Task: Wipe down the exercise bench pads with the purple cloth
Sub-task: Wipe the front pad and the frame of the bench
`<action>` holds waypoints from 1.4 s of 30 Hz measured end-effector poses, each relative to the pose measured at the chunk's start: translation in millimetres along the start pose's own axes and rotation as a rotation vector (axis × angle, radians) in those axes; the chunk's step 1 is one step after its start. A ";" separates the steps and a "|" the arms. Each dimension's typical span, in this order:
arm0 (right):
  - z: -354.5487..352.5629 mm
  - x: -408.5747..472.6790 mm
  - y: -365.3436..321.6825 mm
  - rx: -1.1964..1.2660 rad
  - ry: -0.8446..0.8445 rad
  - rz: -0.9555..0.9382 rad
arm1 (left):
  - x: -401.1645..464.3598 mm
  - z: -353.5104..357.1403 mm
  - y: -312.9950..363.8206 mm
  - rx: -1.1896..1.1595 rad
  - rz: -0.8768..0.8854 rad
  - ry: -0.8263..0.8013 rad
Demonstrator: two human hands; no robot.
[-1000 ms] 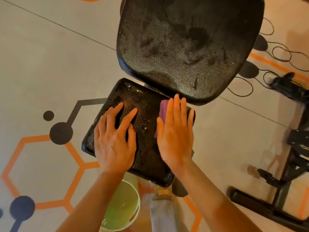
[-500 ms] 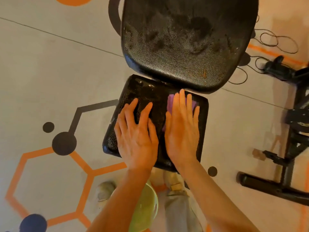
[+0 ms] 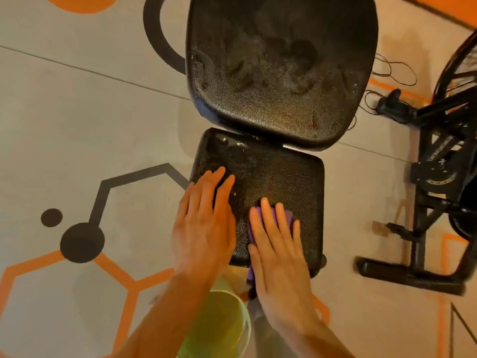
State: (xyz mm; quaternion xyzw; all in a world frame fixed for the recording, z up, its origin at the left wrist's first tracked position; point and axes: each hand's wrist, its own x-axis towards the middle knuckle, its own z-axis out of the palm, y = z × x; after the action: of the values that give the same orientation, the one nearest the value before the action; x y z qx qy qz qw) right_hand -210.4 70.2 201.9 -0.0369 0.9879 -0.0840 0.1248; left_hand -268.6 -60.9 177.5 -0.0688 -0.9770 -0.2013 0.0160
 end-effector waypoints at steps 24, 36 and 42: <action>1.0 5.6 -17.9 -0.029 0.014 -0.067 | 3.1 -0.4 -2.4 -0.038 -0.027 -0.060; -16.5 35.6 25.5 0.168 -0.032 -0.113 | 4.4 -6.3 -2.8 -0.064 -0.059 -0.117; -5.7 156.3 -42.7 0.144 0.105 0.039 | -25.0 -13.2 -17.4 -0.160 -0.241 -0.021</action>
State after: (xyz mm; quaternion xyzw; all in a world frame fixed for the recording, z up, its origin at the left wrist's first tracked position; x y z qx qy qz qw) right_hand -360.6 14.5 177.2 -0.0040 0.9850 -0.1541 0.0769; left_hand -246.3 -85.2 181.3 0.0459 -0.9591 -0.2785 -0.0241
